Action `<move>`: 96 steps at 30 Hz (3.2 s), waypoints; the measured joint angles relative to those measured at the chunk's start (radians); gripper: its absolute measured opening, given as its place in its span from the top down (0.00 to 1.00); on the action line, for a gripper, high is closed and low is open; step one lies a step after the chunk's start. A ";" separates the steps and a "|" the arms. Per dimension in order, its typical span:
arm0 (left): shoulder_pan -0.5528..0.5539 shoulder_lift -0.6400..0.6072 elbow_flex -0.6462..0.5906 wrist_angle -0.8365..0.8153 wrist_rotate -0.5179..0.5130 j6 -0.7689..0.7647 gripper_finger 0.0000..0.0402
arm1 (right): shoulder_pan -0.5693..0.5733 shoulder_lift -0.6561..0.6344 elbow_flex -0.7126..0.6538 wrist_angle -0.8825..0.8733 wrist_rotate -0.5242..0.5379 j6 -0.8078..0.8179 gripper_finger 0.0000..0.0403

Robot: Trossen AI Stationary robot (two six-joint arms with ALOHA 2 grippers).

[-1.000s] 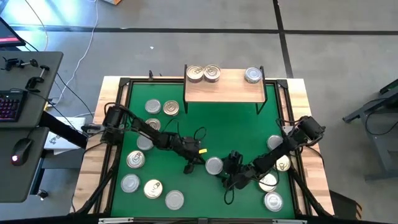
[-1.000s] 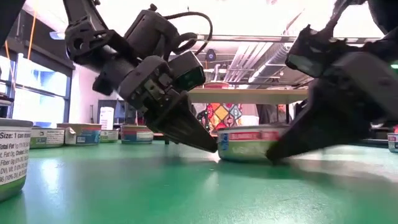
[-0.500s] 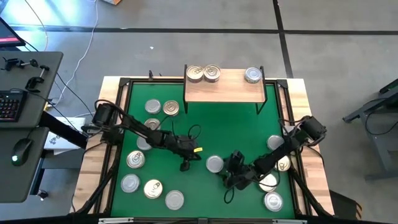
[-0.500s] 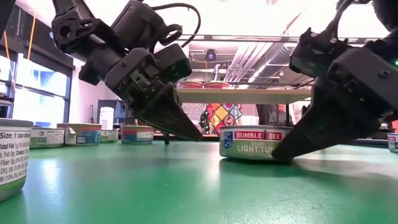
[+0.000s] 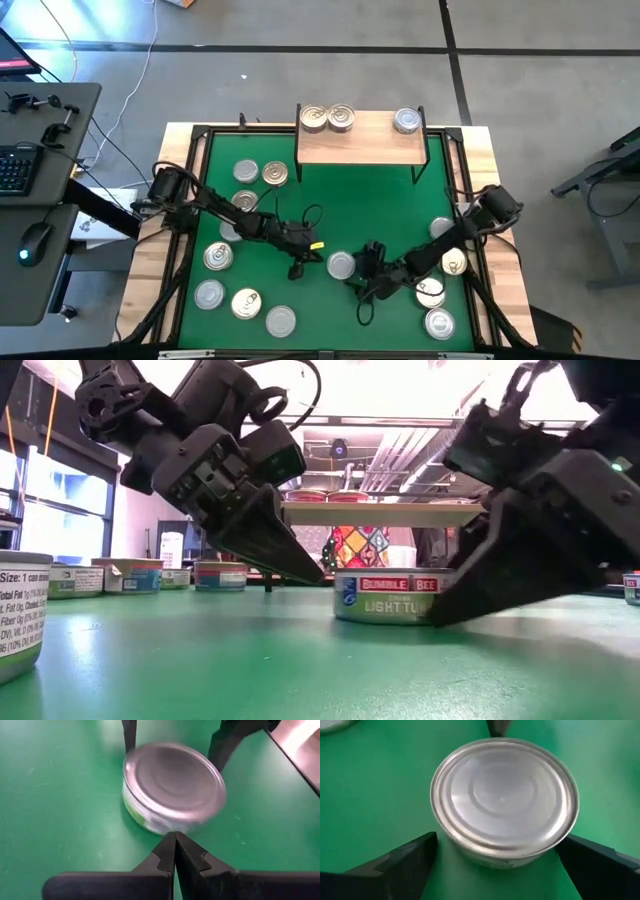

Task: Stack canned seafood by type on shelf
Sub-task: Put the green tuna can on the shelf

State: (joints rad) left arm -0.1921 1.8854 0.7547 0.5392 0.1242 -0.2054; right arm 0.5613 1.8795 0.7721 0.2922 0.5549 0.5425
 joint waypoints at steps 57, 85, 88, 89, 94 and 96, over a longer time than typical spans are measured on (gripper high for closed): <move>0.065 -0.157 0.208 -0.187 -0.241 0.288 1.00 | -0.587 -0.747 0.027 -0.650 0.148 -0.207 0.13; 0.534 0.081 0.811 -0.494 0.115 0.303 1.00 | -0.999 -0.746 0.023 -0.639 -0.328 -0.391 0.02; 0.558 0.127 0.866 -0.537 0.190 0.278 1.00 | -1.000 -0.746 0.023 -0.636 -0.329 -0.421 0.02; 0.566 0.142 0.883 -0.559 0.210 0.270 1.00 | -1.000 -0.746 0.023 -0.632 -0.329 -0.436 0.02; 0.604 0.214 0.980 -0.666 0.256 0.255 1.00 | -1.000 -0.745 0.023 -0.598 -0.328 -0.521 0.02; 0.616 0.238 1.017 -0.705 0.260 0.245 1.00 | -1.000 -0.745 0.023 -0.578 -0.327 -0.553 0.02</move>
State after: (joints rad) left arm 0.4244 2.1231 1.7715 -0.1662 0.3843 0.0394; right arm -0.4389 1.1343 0.7956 -0.2856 0.2275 -0.0110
